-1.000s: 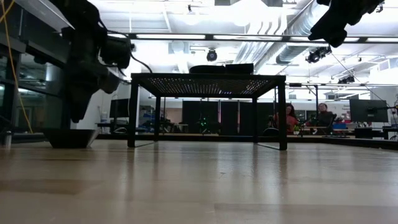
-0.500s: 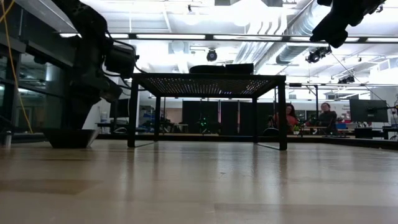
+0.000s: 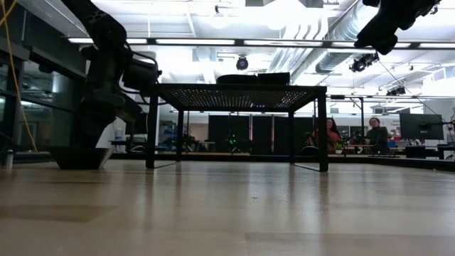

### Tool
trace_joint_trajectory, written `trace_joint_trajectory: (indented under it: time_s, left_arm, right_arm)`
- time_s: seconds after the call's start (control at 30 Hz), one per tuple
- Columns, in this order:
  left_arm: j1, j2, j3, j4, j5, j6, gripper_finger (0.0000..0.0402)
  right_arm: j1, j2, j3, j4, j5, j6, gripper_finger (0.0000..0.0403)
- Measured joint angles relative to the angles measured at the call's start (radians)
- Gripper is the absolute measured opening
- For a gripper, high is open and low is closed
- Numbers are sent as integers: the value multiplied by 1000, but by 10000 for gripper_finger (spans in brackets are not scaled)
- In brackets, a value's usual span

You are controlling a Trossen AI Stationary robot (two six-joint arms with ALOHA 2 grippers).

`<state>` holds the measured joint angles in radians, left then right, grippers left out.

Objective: Pick & Place Mini shaped plates
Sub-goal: Stack the black distorted square plate on top of the other black distorted square plates on the shelf

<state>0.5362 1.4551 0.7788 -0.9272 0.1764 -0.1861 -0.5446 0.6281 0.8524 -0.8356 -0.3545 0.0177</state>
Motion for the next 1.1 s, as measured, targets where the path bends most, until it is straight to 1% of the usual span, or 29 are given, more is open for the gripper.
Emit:
trace_joint_trajectory:
  time_s: [0.1, 0.23, 0.3, 0.5, 0.67, 0.87, 1.0, 1.1]
  left_arm:
    - [0, 0, 0, -16, 0, -10, 97]
    - [0, 0, 0, -46, 1, -12, 28]
    - [0, 0, 0, -59, 2, -21, 8]
    - [0, -14, 11, -115, 35, -36, 3]
    - [0, -46, 93, -257, 23, -55, 1]
    - [0, -93, 269, -415, 17, -136, 1]
    - [0, -97, 418, -484, -1, -263, 1]
    - [0, -97, 529, -503, -14, -352, 0]
  right_arm:
    - [0, 0, 0, 0, 2, 0, 103]
    - [0, 0, 0, 0, 3, 0, 103]
    - [0, 0, 0, 0, 3, 0, 103]
    - [0, 0, 0, 0, 3, 3, 103]
    - [0, -2, 0, 1, 3, 6, 103]
    - [0, -2, 0, 1, 5, 5, 103]
    - [0, -2, 0, 1, 7, 6, 103]
    - [0, -2, 0, 1, 14, 9, 103]
